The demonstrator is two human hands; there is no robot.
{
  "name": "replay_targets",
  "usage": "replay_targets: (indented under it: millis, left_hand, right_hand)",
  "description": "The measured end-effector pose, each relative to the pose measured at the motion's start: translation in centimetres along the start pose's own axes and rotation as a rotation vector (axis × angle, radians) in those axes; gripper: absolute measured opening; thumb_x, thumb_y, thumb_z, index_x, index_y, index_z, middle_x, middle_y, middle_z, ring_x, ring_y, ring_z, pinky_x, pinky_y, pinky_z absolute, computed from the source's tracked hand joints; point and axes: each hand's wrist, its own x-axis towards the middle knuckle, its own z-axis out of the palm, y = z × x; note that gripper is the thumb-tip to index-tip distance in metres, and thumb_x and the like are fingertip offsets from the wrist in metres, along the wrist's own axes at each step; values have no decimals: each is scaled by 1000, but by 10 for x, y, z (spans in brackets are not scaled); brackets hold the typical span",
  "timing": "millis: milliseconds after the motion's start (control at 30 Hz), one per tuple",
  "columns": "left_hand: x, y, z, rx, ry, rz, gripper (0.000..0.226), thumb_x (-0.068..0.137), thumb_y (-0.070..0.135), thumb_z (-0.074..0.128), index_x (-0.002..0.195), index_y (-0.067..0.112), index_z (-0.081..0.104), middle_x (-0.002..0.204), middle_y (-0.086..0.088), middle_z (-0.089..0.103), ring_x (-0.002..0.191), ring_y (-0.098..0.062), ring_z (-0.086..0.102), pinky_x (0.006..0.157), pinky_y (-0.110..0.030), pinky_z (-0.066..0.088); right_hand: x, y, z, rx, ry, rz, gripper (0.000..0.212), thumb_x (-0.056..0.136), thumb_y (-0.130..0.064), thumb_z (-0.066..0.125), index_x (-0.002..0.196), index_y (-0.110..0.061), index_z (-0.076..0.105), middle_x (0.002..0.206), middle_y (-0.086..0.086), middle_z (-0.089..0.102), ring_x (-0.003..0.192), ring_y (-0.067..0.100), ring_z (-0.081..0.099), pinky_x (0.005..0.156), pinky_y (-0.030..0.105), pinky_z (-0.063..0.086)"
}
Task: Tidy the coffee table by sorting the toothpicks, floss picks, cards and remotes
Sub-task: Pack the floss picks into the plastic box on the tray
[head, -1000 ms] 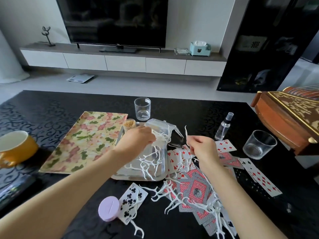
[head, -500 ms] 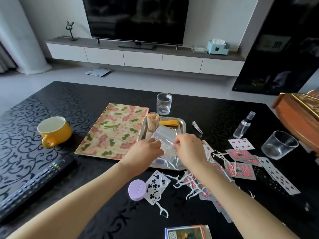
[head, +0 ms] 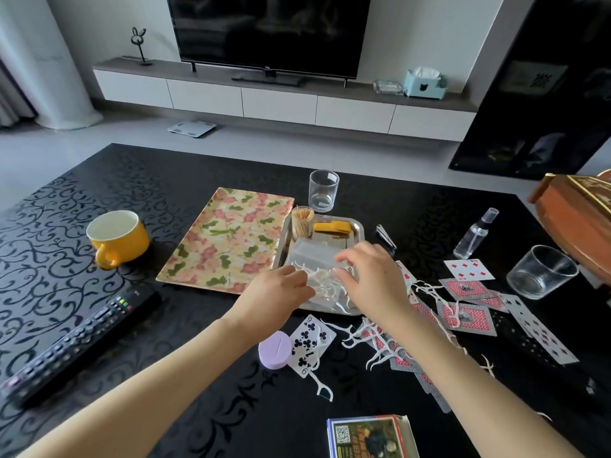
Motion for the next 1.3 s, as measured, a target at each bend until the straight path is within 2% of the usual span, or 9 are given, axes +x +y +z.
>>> replay_targets:
  millis: [167, 300, 400, 467, 567, 733, 867, 1100, 1300]
  left_hand:
    - [6, 10, -5, -19, 38, 20, 40, 40, -8, 77, 69, 18, 69, 62, 5, 54, 51, -15, 47, 44, -18, 28]
    - [11, 11, -5, -123, 95, -60, 40, 57, 22, 87, 94, 22, 71, 88, 1, 66, 79, -20, 63, 71, -28, 50]
    - [11, 1, -6, -111, -118, -211, 81, 66, 53, 76, 135, 23, 46, 132, -6, 52, 120, -28, 50, 97, -46, 45]
    - [11, -6, -1, -231, -287, -264, 89, 74, 57, 68, 146, 24, 29, 147, 0, 35, 133, -23, 36, 107, -40, 37]
    - [11, -11, 4, -298, -326, -298, 87, 76, 55, 66, 146, 19, 29, 148, 3, 35, 131, -18, 39, 107, -31, 36]
    - [6, -38, 7, -248, -299, -383, 85, 74, 53, 69, 143, 19, 34, 144, 2, 37, 126, -19, 43, 103, -30, 40]
    - [3, -56, 2, -214, -262, -462, 84, 73, 50, 72, 142, 17, 37, 144, -2, 38, 125, -23, 45, 102, -34, 41]
    - [15, -59, 6, -202, -316, -437, 84, 74, 51, 71, 144, 22, 34, 145, 2, 35, 129, -19, 38, 104, -31, 38]
    - [22, -51, 16, -225, -325, -439, 82, 76, 47, 70, 144, 21, 32, 145, 1, 34, 131, -18, 33, 106, -29, 32]
  right_hand:
    - [-12, 3, 0, 580, -310, 421, 61, 93, -29, 57, 145, -16, 29, 93, 5, 69, 75, 21, 70, 63, 32, 58]
    - [-15, 5, 8, 569, -227, 394, 59, 93, -18, 56, 146, -15, 29, 85, 8, 69, 65, 21, 70, 66, 40, 59]
    - [-18, 7, 12, 523, -248, 346, 58, 93, -18, 56, 145, -19, 30, 85, 5, 65, 66, 18, 68, 59, 26, 55]
    - [-17, 9, 14, 536, -284, 320, 56, 94, -18, 55, 145, -22, 31, 86, 3, 65, 69, 18, 67, 51, 18, 48]
    - [-8, 14, 19, 588, -352, 276, 53, 95, -24, 53, 144, -25, 32, 102, 4, 67, 72, 14, 67, 61, 23, 54]
    - [23, 43, 28, 146, -289, 206, 66, 87, -43, 60, 144, -19, 35, 141, 1, 45, 125, 16, 46, 100, 32, 42]
    - [35, 40, 44, -220, -489, 28, 90, 74, -60, 65, 145, -17, 32, 147, 4, 36, 133, 24, 32, 110, 40, 28]
    - [53, 33, 51, -297, -603, -16, 60, 78, -42, 70, 126, -11, 53, 131, 9, 49, 124, 26, 41, 104, 37, 35]
    - [51, 37, 45, -78, -646, 160, 23, 83, -19, 70, 102, -8, 61, 98, 4, 63, 84, 19, 61, 65, 26, 46]
